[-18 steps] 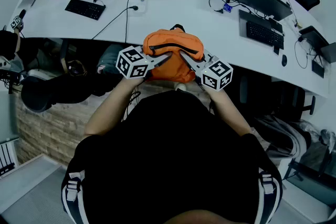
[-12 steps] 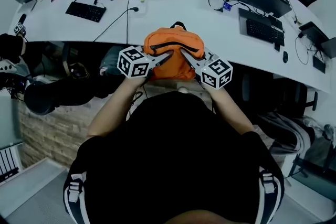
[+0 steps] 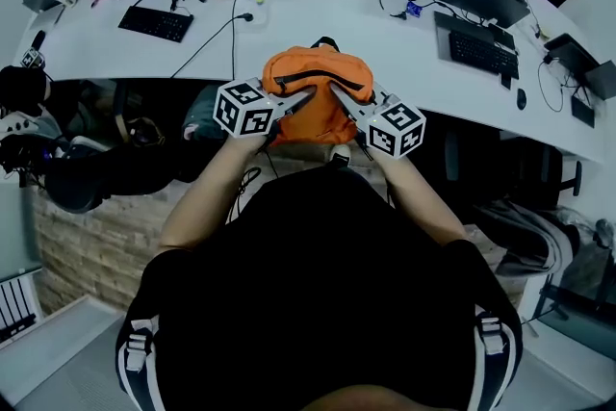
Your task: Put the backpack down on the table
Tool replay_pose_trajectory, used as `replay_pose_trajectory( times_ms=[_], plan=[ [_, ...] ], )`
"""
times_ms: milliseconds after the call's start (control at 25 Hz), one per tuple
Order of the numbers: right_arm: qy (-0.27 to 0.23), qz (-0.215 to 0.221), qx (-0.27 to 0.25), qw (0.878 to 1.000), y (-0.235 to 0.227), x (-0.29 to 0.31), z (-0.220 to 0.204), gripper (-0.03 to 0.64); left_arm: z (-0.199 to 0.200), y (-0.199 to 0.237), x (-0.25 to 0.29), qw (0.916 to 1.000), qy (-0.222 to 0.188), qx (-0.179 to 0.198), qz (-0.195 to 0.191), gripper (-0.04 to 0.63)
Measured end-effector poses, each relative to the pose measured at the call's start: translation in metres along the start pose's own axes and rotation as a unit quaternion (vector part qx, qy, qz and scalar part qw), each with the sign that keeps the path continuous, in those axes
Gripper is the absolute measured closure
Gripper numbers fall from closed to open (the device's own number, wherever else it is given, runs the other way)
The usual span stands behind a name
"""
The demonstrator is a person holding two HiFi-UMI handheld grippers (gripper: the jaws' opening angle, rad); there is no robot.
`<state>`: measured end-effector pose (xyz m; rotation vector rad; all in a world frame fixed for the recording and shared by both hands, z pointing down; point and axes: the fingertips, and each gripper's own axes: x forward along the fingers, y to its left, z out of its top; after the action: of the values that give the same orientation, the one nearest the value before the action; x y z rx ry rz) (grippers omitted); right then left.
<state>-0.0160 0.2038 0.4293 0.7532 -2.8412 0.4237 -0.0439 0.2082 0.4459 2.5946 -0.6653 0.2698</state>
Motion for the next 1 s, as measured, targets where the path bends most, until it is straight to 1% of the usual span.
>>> replay_pose_trajectory(
  times_ms=[400, 720, 880, 1000],
  plan=[
    [-0.003, -0.007, 0.009, 1.0, -0.018, 0.005, 0.002, 0.584, 0.006, 0.011, 0.011, 0.9999, 0.003, -0.011, -0.001, 0.538],
    [-0.003, 0.003, 0.024, 1.0, -0.042, 0.008, -0.006, 0.584, 0.006, 0.025, 0.031, 0.9998, 0.015, -0.015, 0.006, 0.54],
    [-0.001, 0.01, 0.026, 1.0, -0.058, 0.014, -0.005, 0.584, 0.01, 0.037, 0.041, 0.9996, 0.016, -0.02, 0.014, 0.541],
    [0.0, 0.017, 0.03, 0.999, -0.068, 0.017, -0.005, 0.584, 0.013, 0.043, 0.047, 0.9993, 0.02, -0.015, 0.027, 0.541]
  ],
)
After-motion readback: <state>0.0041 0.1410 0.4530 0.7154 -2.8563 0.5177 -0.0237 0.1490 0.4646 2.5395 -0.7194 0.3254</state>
